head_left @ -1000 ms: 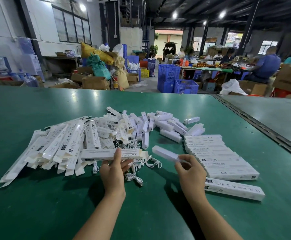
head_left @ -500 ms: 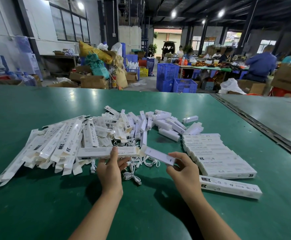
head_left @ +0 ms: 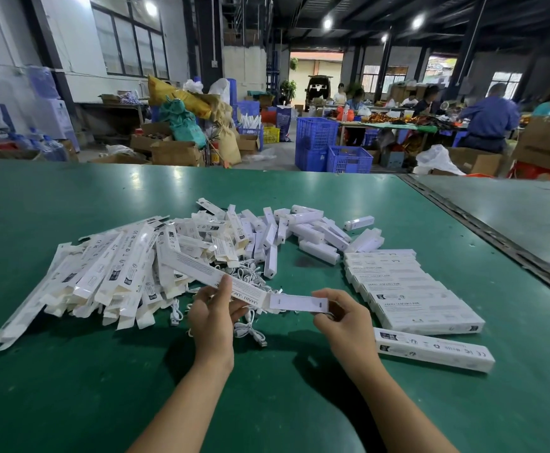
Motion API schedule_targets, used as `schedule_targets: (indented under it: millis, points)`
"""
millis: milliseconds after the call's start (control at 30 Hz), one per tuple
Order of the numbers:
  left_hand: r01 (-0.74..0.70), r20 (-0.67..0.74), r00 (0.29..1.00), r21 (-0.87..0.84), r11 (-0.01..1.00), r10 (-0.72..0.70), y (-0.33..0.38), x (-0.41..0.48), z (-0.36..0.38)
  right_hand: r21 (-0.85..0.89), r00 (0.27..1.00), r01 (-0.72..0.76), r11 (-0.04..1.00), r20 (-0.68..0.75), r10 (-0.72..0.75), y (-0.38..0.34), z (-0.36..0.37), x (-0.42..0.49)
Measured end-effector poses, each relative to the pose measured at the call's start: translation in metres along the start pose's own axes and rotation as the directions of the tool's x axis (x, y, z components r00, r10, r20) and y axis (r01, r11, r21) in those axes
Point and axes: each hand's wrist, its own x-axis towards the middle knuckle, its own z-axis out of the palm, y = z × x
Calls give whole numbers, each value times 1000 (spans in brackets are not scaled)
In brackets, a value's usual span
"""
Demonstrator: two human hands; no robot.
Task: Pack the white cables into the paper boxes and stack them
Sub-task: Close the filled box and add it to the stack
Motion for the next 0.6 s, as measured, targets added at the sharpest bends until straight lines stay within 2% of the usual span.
schedule_targets:
  millis: [167,267,467,600]
  points:
    - [-9,61,998,-34,999,11,0,-5,3,66,1000,-12,998,-10,13,-4,1,0]
    - [11,109,994,-50,999,-6,-1,-9,5,33,1000,-1,999,-6,1,-3,3,-2]
    - [105,116,988,-30,994,-101,-1,-8,5,58,999,18,998,28,-20,-4,1,2]
    - [98,126,988,-21,995,-95,0,-7,4,42,997,36,998,68,-38,-4,-1,3]
